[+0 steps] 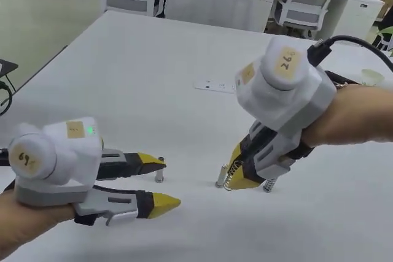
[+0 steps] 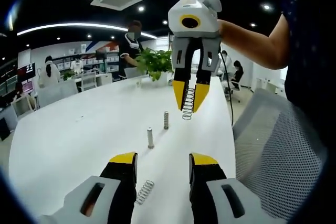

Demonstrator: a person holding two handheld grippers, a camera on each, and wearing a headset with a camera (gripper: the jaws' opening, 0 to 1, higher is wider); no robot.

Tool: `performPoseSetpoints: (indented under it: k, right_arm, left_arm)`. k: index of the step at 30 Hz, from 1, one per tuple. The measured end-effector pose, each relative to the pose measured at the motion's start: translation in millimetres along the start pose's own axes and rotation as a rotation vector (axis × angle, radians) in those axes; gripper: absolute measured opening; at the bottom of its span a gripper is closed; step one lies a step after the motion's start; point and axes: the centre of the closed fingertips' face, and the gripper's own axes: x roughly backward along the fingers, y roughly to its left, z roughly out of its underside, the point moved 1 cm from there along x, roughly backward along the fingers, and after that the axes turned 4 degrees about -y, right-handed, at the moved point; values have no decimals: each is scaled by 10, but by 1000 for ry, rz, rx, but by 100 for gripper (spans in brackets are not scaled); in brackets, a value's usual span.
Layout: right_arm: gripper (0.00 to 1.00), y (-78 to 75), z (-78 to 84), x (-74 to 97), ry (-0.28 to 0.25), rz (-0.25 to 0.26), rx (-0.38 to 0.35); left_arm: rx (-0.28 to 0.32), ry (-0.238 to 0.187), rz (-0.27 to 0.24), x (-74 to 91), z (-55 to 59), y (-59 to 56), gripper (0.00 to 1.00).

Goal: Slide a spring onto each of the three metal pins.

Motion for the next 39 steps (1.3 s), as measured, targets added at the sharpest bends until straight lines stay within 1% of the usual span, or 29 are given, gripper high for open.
performPoseSetpoints:
  k: [8,18,23,28,32,39]
  right_arm:
    - [9,-40,33,29,4,10,-7]
    - [9,-145,89,88,9,31,-18]
    - [9,-229,125,137,8,48,-29]
    - [9,-324,160,162,11,65,-38]
    - [9,-392,182,148,20,75,-37]
    - [9,-485,190,103,33,74,-34]
  left_arm:
    - [36,-18,-73,156,50,86,38]
    - [69,-16,-129,312,166,131,44]
    - [79,-13,-148,368,203,150,47]
    - [81,-15,-160,397,210,166,51]
    - [78,-18,-166,403,202,167,53]
    - [68,-10,-166,401,221,156,55]
